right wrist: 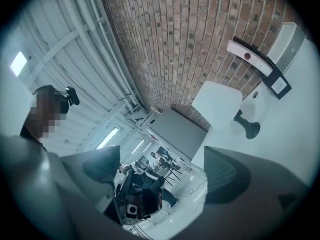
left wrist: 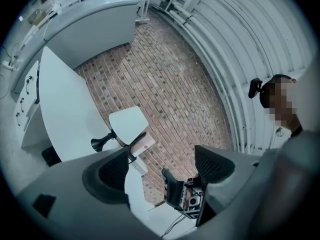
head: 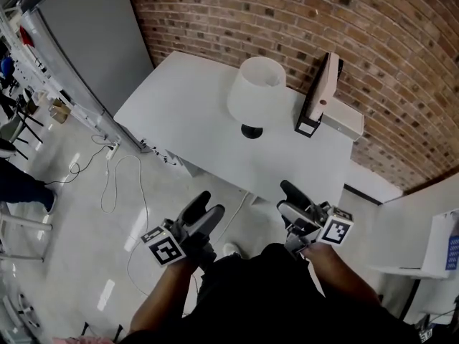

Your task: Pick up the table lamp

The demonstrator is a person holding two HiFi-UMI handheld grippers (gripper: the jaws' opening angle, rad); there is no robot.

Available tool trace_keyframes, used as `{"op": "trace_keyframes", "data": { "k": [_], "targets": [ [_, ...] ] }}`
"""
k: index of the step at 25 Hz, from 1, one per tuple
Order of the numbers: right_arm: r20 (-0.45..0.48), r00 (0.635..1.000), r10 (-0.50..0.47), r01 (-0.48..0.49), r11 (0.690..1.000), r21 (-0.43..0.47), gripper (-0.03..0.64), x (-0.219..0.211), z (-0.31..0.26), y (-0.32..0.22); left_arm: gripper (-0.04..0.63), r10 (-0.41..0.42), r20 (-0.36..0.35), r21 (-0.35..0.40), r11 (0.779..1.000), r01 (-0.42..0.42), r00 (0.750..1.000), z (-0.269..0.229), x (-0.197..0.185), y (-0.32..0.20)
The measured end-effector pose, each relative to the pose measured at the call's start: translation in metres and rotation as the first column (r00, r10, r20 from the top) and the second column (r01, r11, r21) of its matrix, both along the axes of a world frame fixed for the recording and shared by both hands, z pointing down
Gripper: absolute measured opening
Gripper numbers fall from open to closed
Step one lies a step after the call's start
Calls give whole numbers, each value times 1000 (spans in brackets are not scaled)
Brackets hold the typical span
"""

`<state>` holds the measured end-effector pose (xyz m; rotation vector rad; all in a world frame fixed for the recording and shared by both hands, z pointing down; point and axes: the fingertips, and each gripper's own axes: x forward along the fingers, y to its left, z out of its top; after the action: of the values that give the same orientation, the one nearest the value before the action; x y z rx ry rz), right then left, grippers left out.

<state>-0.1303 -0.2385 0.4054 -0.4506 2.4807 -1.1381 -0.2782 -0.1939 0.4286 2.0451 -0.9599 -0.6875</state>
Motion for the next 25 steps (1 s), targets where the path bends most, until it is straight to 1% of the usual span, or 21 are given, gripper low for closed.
{"op": "trace_keyframes", "data": {
  "k": [4, 9, 12, 15, 18, 22, 25],
  "targets": [
    [1, 1000, 18, -18, 1000, 3, 515, -3, 1, -11, 414, 33, -11, -5, 999, -33, 999, 5, 1, -10],
    [18, 999, 30, -30, 1000, 7, 514, -3, -4, -25, 414, 40, -11, -16, 999, -40, 999, 6, 2, -28],
    [14, 999, 47, -47, 999, -7, 514, 5, 2, -41, 414, 40, 0, -12, 999, -40, 999, 3, 4, -39],
    [25, 998, 49, -49, 999, 5, 514, 10, 1, -60, 414, 29, 6, -18, 999, -29, 1000, 3, 4, -57],
    [33, 999, 38, -38, 999, 19, 517, 15, -4, -79, 414, 14, -13, -25, 1000, -14, 1000, -1, 6, -79],
    [50, 998, 30, -31, 999, 25, 517, 23, -9, -110, 414, -9, -24, 23, 1000, 9, 1000, -25, 16, -112],
    [54, 998, 14, -15, 1000, 11, 517, 30, -6, -133, 414, -17, -14, 21, 1000, 17, 1000, -26, 22, -132]
  ]
}}
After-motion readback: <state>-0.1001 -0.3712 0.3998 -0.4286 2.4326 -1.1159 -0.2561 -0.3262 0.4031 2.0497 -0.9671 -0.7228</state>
